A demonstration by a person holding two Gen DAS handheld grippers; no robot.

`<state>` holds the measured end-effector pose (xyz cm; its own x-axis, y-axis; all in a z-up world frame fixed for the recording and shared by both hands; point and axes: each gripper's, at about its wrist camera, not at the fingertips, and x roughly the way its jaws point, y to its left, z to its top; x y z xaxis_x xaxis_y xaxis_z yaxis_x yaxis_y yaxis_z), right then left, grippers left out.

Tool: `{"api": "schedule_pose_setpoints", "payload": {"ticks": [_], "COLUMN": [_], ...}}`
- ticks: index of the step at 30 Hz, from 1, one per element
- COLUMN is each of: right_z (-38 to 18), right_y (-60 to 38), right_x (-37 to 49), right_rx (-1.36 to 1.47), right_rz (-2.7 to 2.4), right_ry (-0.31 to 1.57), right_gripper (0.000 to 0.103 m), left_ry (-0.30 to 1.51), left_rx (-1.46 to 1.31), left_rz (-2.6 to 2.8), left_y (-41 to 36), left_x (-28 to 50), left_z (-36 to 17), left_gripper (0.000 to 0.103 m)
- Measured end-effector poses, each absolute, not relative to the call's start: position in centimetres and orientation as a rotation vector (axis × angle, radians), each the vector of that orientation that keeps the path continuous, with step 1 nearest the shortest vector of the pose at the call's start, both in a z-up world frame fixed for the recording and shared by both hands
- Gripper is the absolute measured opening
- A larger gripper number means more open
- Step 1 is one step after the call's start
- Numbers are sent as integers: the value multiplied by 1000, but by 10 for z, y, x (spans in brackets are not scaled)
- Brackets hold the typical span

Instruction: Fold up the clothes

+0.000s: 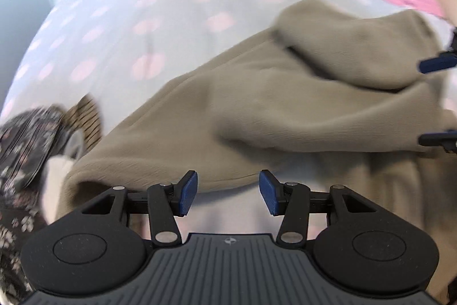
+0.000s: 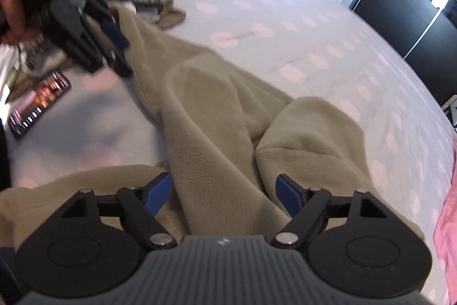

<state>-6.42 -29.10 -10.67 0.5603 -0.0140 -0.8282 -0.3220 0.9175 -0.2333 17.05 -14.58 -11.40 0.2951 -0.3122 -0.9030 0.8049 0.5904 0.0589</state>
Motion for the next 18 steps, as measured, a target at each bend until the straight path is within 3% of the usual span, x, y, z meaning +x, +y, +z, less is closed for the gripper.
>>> {"api": "schedule_pose_setpoints", "payload": {"ticks": [1,2,3,4,6,11,18], "right_z": [-113,-118,-122,-125,-123,-92,-50], "right_y": [-291,-293,-295,-298,-308,-345,-478], "right_x": [-59,-57,-54,-53,-57,-87,-151], "right_rx": [-391,-393,-389,-380,-346,-415,-348], "right_rz": [181,179,176,169,147,-14,-425], "right_ry": [979,992,1010,1027,1041,1033,1081], "right_gripper": [80,66,31,20,13,12,10], "left_ry": [1030,1045,1046,1043,1036,1046,1032], "left_rx": [568,560,553,555,555,542,551], "left_rz": [-788,-776,-764,-753,-725,-706,-711], "left_y": [-144,-142,-140,-138,-137,-131,-134], "left_x": [174,177,179,180,182,189,184], "left_z": [-115,-117,-117,-117,-117,-118,-115], "left_gripper": [46,46,46,46,46,46,46]}}
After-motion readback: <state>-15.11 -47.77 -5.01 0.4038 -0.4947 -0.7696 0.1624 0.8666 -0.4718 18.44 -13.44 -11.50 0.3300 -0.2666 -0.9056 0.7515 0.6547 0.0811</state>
